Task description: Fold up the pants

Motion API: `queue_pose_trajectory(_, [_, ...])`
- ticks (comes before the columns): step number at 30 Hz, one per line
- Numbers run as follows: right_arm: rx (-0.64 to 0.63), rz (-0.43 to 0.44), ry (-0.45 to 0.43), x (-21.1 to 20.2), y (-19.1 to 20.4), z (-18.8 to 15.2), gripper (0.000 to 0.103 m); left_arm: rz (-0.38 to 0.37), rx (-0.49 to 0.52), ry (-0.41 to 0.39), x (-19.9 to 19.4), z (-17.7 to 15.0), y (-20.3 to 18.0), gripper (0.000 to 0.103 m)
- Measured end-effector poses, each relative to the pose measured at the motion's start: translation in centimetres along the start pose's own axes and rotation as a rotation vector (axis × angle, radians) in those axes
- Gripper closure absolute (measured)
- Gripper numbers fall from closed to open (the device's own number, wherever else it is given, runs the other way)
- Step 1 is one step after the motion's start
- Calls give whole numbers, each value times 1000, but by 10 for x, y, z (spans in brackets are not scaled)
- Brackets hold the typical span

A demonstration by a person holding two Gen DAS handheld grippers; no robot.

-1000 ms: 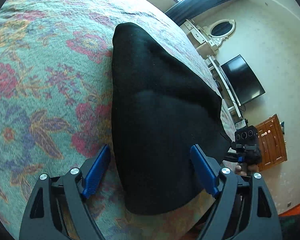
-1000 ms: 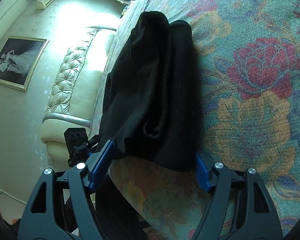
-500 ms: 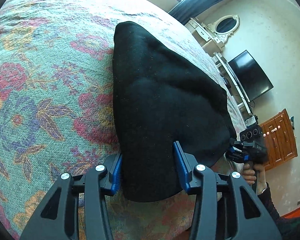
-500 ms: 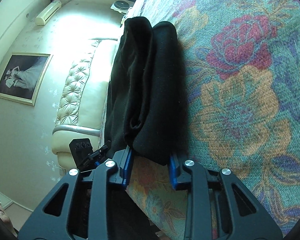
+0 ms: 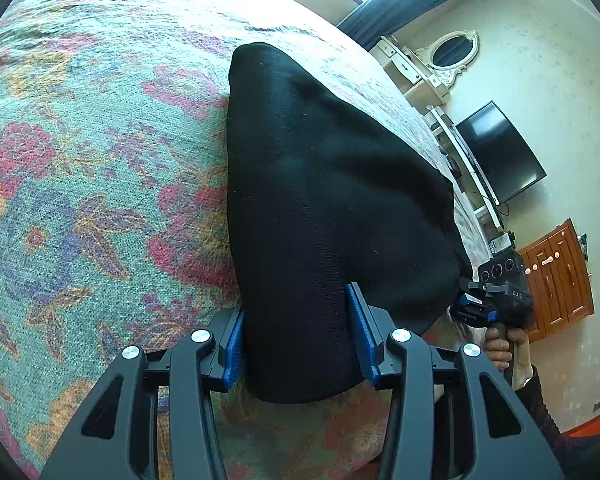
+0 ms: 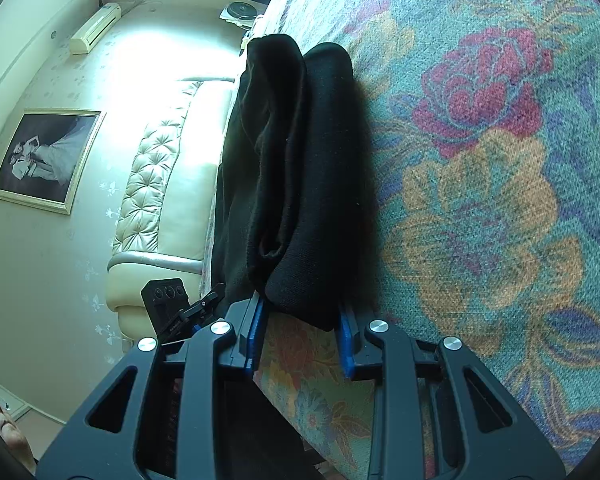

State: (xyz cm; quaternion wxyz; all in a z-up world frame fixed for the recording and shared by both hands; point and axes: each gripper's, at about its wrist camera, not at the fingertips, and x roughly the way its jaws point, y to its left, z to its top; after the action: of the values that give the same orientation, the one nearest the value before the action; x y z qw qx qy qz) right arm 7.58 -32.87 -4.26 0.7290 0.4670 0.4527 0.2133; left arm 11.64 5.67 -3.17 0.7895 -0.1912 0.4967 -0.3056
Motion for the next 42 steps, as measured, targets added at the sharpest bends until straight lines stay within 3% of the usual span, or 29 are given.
queue_pose_trajectory(16, [23, 54, 8, -6, -19, 2, 73, -24, -6, 4, 1, 0, 4, 57])
queue_pose_trajectory(21, [45, 94, 3, -15, -26, 1, 65, -33, -23, -3, 0, 0, 6, 41])
queue_pose_trajectory(23, [52, 103, -14, -23, -29, -3, 64, -32, -39, -26, -4, -3, 5, 29])
queue_pose_trajectory(30, [136, 158, -182, -65, -48, -29, 58, 92, -41, -94, -16, -27, -14, 20])
queue_pose_trajectory(32, [127, 116, -231, -73, -45, -40, 56, 153, -49, -131, -19, -37, -21, 19])
queue_pose_trajectory(34, [88, 21, -267, -78, -35, -52, 55, 220, -68, -168, -24, -45, -29, 19])
queue_pose_trajectory(37, [-33, -208, -291, -70, -7, -71, 44, 357, -59, -226, -32, -60, -48, 19])
queue_pose_trajectory(42, [-282, -601, -333, -38, 40, -109, 23, 562, 131, -308, -40, -84, -91, 19])
